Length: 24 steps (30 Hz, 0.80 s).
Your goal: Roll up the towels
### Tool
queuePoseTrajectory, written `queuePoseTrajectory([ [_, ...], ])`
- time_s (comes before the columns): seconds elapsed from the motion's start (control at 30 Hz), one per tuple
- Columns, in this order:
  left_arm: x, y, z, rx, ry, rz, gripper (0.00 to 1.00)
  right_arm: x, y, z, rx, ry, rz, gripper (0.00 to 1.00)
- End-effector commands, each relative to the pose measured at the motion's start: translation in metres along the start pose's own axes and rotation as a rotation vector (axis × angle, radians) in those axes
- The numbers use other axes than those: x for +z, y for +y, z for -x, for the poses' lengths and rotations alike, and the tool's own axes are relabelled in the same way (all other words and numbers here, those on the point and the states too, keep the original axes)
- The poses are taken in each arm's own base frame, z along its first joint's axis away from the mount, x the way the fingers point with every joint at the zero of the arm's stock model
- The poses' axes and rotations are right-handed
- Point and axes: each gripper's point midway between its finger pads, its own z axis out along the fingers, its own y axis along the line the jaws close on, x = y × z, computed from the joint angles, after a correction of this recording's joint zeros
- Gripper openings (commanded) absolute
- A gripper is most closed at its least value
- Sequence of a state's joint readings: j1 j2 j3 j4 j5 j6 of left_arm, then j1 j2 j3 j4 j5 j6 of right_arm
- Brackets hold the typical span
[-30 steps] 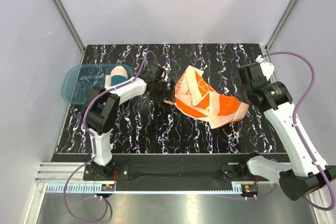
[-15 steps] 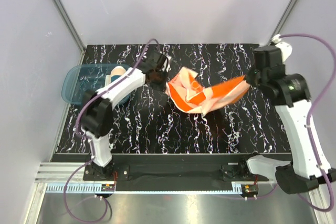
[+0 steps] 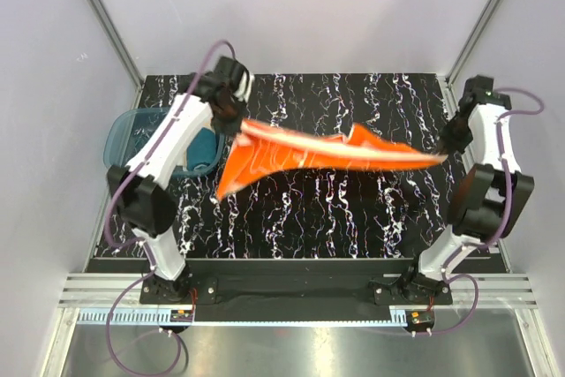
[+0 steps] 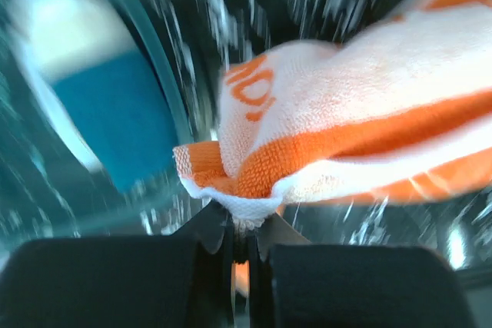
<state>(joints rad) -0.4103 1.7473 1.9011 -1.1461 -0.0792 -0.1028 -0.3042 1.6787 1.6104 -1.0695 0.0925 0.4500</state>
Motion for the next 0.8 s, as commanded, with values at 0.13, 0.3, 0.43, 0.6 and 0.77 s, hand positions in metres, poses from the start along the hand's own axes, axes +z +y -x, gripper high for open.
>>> queuePoseTrajectory([
  [0.13,0.01,-0.007,-0.04,0.054,0.168,-0.059,0.0,-0.027,-0.002,-0.005,-0.018,-0.017,0.094,0.0],
  [0.3,0.004,-0.02,-0.027,0.048,0.118,-0.126,0.01,-0.051,0.004,0.001,-0.032,-0.043,0.137,0.0],
  [0.43,0.002,-0.021,-0.03,0.056,0.098,-0.133,0.07,-0.057,-0.005,0.006,-0.021,-0.094,0.106,0.0],
  [0.6,0.0,-0.015,-0.057,0.062,0.06,-0.121,0.14,-0.058,-0.012,0.012,0.017,-0.107,0.112,0.0],
  [0.77,-0.012,-0.008,-0.068,0.052,0.023,-0.1,0.09,-0.065,-0.016,0.022,0.046,-0.114,0.115,0.0],
])
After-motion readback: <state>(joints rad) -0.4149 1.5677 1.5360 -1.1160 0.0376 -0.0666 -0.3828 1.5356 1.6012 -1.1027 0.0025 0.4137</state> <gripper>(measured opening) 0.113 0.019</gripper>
